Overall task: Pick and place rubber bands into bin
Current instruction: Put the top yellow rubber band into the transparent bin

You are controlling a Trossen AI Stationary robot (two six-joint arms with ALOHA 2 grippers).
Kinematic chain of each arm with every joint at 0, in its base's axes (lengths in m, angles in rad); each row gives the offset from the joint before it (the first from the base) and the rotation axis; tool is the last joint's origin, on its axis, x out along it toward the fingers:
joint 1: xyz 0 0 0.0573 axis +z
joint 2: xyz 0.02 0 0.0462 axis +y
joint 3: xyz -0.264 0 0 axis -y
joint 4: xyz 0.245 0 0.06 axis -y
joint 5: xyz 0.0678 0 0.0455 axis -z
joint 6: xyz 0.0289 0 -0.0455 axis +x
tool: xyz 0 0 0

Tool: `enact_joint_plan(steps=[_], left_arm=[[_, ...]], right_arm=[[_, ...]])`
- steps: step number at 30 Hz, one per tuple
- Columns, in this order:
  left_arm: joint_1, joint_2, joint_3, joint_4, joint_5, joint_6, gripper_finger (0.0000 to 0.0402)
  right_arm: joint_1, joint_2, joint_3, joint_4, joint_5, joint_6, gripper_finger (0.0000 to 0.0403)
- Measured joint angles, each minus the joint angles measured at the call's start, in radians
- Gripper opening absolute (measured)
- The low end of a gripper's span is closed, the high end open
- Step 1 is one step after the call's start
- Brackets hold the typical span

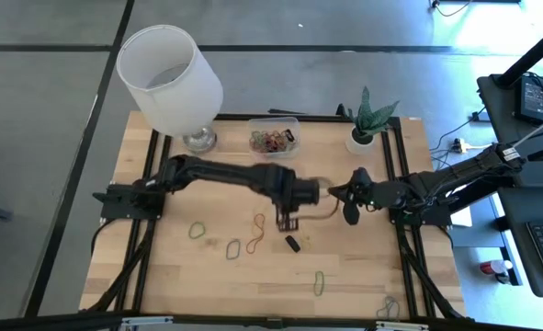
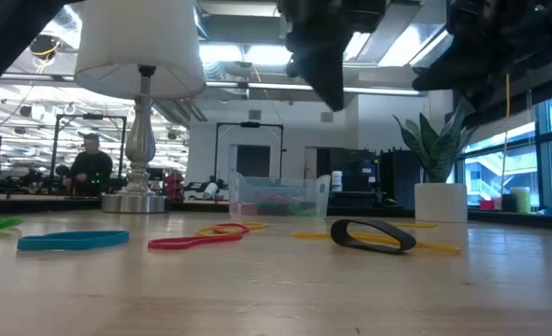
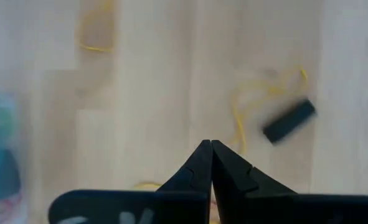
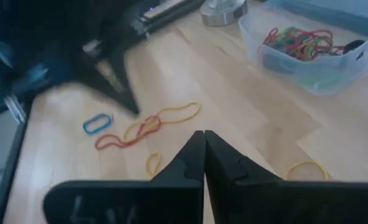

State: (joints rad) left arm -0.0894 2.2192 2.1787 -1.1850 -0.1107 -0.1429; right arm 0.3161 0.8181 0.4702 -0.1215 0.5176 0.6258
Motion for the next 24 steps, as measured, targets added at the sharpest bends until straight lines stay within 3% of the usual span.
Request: enact_joint_plan(steps=[5,11,18,24], left_arm=[[-0.04,-0.034,-0.191,0.029,0.003,0.042,0.0002],[-0.039,-0.325,-0.637,0.398,0.072,0.037,0.0002],[-0.044,-0.724,-1.168,0.712,0.08,-0.088,0.0002],[-0.072,-1.039,-1.474,0.828,0.08,-0.197,0.0001]], right_arm=[[0.001,0.01,0.001,0.002,0.026,0.144,0.0003],[0.021,0.147,0.077,-0.005,0.039,0.238,0.0002],[0.009,0.494,0.366,-0.025,0.038,0.115,0.0001],[-0.058,0.8,0.717,-0.262,0.003,0.05,0.0002]])
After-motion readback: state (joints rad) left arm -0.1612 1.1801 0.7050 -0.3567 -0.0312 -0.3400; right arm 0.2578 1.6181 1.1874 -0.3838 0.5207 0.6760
